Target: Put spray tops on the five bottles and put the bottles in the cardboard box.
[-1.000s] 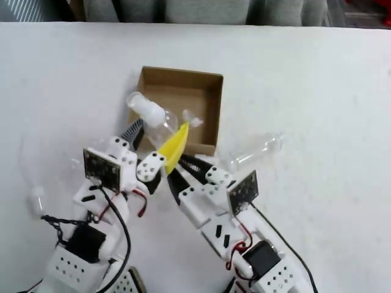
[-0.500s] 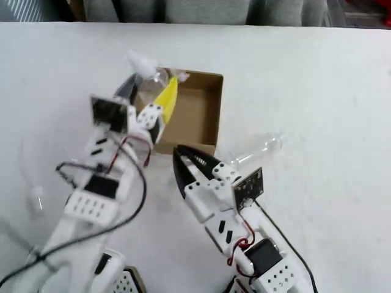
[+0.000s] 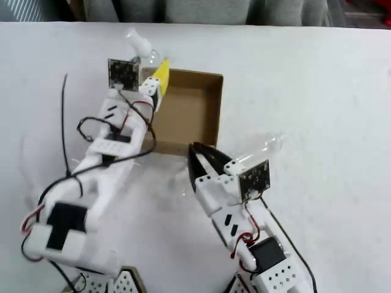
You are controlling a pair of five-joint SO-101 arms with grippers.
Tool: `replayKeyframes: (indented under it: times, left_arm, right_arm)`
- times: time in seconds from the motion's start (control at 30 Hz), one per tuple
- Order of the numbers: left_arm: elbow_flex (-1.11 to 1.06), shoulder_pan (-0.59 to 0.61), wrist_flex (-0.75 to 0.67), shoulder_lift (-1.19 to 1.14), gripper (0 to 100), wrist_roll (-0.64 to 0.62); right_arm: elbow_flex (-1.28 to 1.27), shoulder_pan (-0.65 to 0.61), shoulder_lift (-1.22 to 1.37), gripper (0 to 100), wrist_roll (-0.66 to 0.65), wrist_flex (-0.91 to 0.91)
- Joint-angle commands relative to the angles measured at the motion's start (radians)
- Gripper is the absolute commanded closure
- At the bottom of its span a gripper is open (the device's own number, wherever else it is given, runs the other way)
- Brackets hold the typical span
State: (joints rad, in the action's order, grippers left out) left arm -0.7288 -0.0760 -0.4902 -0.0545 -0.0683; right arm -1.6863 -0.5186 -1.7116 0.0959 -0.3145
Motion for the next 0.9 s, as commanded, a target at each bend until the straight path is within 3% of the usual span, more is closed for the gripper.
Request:
replayKeyframes:
  times: [0.0,0.33,0.87]
  left_arm:
    - [0.137,0.015,-0.084,-0.120,98,0.008]
    - [0.227,0.030,-0.273,-0.352,98,0.000]
    - [0.331,0.031,-0.275,-0.503,98,0.000]
  right_arm:
    - [-0.008,0.031,-0.008,98.3,-0.003,-0.042]
    - [-0.008,0.039,-0.008,98.3,0.002,-0.070]
    - [-0.008,0.039,-0.004,98.3,0.005,-0.070]
